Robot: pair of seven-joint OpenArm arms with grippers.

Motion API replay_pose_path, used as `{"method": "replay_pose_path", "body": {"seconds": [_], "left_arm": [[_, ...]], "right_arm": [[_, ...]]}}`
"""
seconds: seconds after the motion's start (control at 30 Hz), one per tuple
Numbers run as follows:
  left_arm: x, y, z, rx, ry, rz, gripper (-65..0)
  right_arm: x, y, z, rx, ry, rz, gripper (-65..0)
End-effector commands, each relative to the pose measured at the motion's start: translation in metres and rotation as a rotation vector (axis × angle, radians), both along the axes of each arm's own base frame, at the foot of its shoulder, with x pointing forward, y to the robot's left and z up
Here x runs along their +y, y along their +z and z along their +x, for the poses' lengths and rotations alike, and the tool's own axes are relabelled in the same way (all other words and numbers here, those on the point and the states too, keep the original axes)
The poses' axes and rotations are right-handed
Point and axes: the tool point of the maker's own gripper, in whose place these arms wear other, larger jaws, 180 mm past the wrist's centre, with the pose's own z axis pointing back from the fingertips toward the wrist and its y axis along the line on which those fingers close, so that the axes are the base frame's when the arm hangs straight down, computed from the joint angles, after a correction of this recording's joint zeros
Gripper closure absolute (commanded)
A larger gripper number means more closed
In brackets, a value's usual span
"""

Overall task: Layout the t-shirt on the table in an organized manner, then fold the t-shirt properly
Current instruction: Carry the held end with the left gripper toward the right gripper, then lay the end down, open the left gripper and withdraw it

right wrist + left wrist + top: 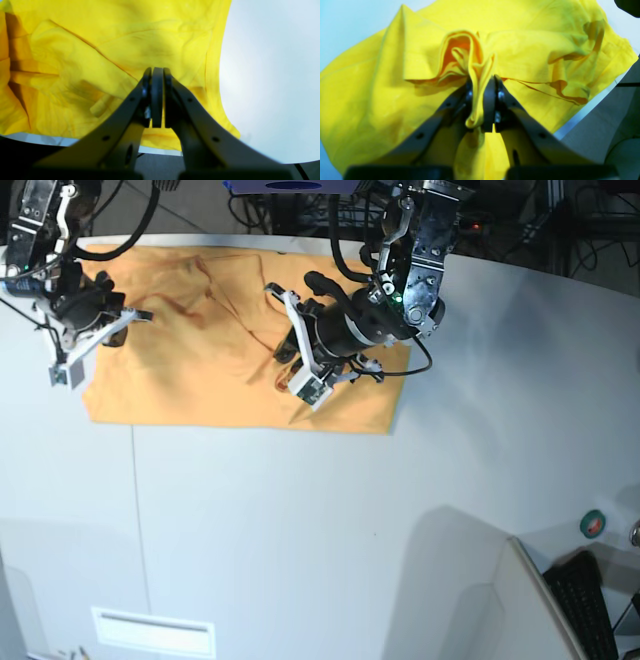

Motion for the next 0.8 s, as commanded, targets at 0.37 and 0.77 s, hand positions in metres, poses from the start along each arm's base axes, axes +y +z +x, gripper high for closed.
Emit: {"method": "replay_pose_path", "body": {"seconds": [0.37, 0.77], "left_arm": [[-0.009, 0.014, 0.011, -0.041, 0.0, -0.044, 0.0], [-0.026, 0.017, 0.006, -0.05, -0.062, -0.047, -34.1]], "right_arm": [[-0.002, 0.007, 0.007, -0.034, 0.001, -0.005, 0.0], [0.0, 0.007, 0.007, -0.034, 0.004, -0.002, 0.0]]}}
